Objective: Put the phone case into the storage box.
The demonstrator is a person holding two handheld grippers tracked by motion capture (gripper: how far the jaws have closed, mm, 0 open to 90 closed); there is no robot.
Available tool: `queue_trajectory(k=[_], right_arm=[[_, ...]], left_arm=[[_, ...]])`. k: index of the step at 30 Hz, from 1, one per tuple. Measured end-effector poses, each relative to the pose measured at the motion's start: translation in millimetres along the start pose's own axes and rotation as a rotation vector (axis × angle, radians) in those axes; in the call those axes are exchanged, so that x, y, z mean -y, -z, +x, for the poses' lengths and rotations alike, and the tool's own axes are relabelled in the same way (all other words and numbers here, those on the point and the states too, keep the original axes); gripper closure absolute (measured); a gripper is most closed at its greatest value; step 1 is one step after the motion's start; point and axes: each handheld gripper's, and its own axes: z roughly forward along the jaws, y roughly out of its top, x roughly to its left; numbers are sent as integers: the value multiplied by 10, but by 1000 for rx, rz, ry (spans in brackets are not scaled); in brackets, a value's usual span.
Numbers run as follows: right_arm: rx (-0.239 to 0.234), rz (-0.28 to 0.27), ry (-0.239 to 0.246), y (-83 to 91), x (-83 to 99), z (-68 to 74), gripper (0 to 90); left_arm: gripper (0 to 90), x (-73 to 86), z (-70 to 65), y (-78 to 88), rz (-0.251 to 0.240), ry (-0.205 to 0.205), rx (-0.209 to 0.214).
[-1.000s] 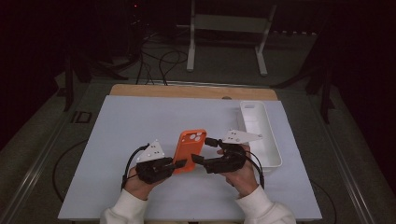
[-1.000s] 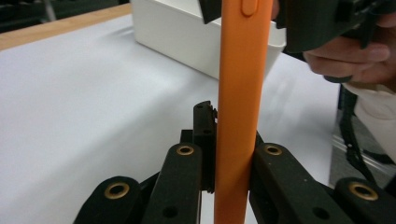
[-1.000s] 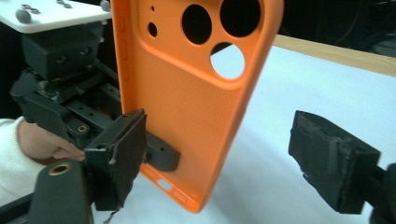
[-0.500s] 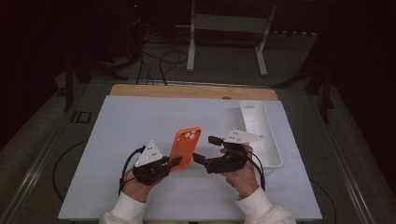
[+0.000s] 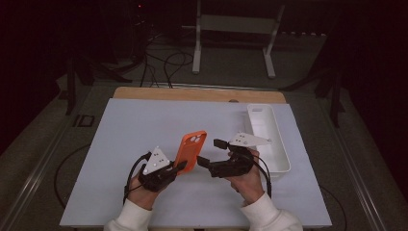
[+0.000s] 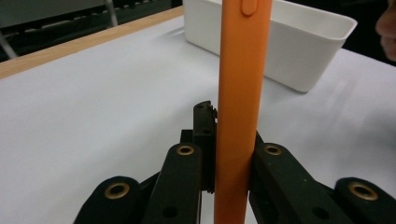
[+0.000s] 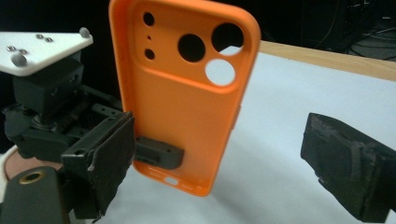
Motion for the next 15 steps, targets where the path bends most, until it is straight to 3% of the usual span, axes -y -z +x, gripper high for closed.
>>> queue_trajectory(k=[15], right_arm=[[10,-18,-26,-52,-70,55,95]], left_arm=[[854,21,-49,-64,20,-4,-47]])
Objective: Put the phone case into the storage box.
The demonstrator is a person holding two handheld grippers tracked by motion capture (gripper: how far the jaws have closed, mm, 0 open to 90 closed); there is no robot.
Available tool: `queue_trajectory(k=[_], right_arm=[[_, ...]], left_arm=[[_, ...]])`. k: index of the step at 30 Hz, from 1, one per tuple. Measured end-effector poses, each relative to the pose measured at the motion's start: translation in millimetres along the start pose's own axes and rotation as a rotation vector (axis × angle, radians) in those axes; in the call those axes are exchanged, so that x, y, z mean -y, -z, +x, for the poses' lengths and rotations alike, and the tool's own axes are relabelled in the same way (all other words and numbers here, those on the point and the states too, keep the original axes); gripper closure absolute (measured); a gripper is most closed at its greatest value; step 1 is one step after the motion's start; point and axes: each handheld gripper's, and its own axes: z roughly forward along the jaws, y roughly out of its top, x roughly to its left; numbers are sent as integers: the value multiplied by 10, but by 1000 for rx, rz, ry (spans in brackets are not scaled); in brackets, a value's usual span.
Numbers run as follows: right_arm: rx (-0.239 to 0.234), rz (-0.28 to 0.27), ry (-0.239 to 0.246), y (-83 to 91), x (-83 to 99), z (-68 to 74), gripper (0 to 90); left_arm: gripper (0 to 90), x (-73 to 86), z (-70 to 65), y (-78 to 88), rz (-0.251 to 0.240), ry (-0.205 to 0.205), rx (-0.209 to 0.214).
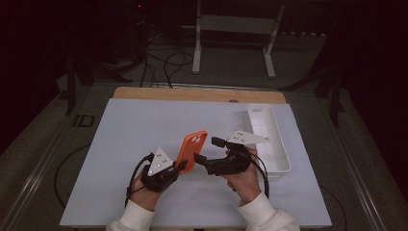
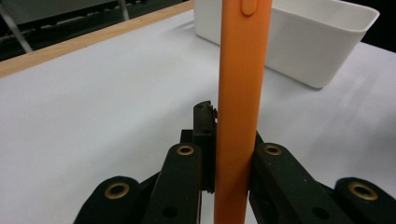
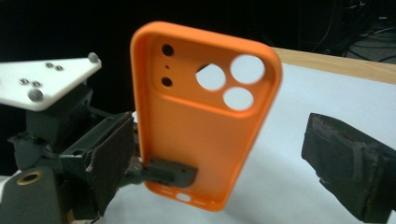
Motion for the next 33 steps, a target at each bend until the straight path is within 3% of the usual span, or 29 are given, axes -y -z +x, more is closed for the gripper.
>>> queue_trajectory(k=[9,18,26,29,33], right_arm=[[-4,5,-23,-75,-31,56,101],[21,-2,-77,-128,-35,64,133],[47,-17,-118,-178,-52,85,138],[55,-24,-126,-202,-51,91,136],[62,-35,-130,-221,-46,105,136]], left_arm=[[854,15,-52,-48,17,-18,-16],[854,28,-155,-108,45,-62,-74],[852,36,-226,-147,52,-72,-113],[850,43,-252,-158,51,-78,-120],[845,39,-278,-167,43,-65,-100]])
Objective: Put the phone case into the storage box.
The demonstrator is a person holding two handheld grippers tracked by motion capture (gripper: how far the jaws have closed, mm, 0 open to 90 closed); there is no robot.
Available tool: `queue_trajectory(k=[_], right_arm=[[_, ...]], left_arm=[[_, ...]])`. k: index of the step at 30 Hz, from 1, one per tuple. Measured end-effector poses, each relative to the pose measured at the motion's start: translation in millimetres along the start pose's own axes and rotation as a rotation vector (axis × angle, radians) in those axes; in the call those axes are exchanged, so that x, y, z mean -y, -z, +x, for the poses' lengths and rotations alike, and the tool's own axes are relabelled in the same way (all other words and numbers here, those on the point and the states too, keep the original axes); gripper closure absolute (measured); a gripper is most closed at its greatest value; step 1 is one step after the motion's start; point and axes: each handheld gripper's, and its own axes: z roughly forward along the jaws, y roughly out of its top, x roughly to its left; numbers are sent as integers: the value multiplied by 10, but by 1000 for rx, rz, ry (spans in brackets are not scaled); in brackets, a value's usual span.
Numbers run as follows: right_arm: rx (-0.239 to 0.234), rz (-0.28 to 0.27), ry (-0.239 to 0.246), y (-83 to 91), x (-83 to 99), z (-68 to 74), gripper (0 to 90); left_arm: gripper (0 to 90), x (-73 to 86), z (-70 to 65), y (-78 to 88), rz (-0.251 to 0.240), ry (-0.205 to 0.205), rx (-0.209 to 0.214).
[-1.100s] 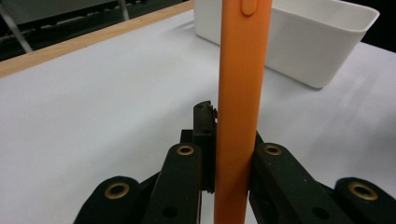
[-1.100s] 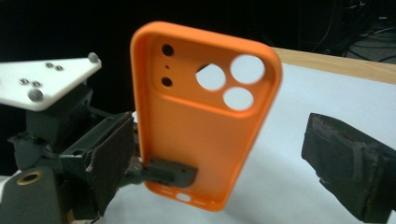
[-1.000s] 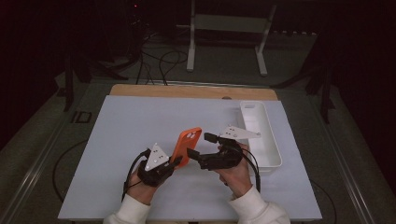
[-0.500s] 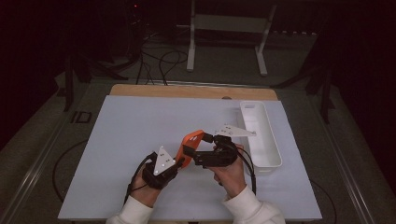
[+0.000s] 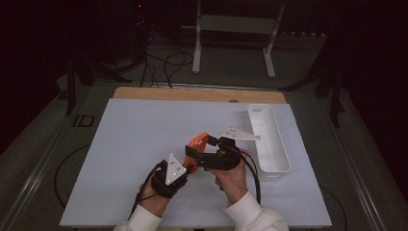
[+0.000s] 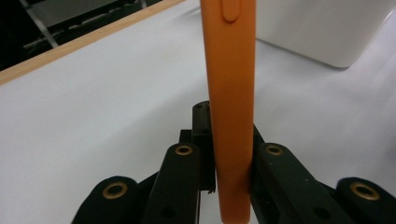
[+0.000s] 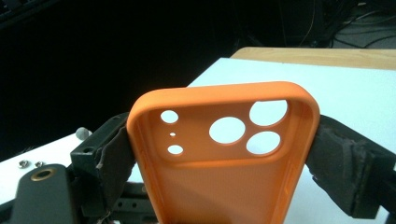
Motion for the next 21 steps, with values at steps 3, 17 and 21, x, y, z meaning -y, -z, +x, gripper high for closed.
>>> queue_trajectory(k=[3,17,21], right_arm=[[5,-12,8,0,6,12,139],[32,-51,89,5,34,96,156],[30,-54,96,-6,47,80,153]], left_arm=[[845,-3,7,7,-3,8,8],[833,-12,-13,10,-8,-1,35],[832,-7,-26,2,-2,-5,49]])
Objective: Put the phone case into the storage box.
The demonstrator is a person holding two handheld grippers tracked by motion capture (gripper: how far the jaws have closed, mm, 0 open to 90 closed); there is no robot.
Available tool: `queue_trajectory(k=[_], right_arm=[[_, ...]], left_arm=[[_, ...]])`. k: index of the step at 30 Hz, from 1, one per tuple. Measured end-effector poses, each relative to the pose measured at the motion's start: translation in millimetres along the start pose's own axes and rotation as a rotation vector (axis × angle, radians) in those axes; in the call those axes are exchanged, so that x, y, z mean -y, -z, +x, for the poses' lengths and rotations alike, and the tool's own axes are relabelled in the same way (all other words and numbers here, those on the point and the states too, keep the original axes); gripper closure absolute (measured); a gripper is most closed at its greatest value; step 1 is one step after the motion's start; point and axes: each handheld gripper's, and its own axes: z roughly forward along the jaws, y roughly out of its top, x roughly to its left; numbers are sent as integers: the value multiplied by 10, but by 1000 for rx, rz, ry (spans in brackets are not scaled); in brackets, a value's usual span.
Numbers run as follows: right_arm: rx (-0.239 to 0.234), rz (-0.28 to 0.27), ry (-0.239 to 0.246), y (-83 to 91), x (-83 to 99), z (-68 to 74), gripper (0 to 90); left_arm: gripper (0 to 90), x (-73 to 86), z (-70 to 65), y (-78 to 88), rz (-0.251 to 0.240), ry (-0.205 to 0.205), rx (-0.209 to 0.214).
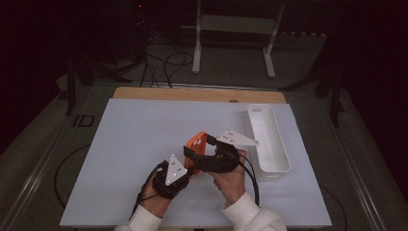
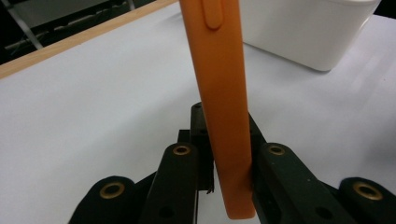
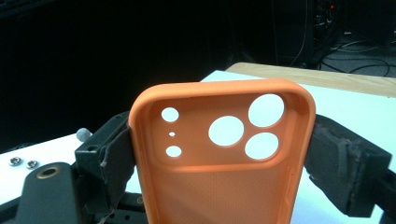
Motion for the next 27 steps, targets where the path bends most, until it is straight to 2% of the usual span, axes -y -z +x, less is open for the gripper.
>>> queue_trajectory(k=[4,12,16,20,26,27], right_arm=[[3,-6,23,3,15,7,153],[0,-11,39,15,21,8,159],[-4,-7,27,9,21,-6,162],[-1,-2,25,-9,32,-3,162],[-5,-11,15,-7,26,-10,162],[6,-13,24,-5,26,-6,162]], left_arm=[[831,1,-6,-3,1,-2,5],[827,2,-10,-13,-2,0,6],[808,6,-2,-16,-7,1,21],[730,12,3,-31,2,-2,31],[608,10,38,-17,-12,26,51],[586,8,40,-10,-16,30,49]])
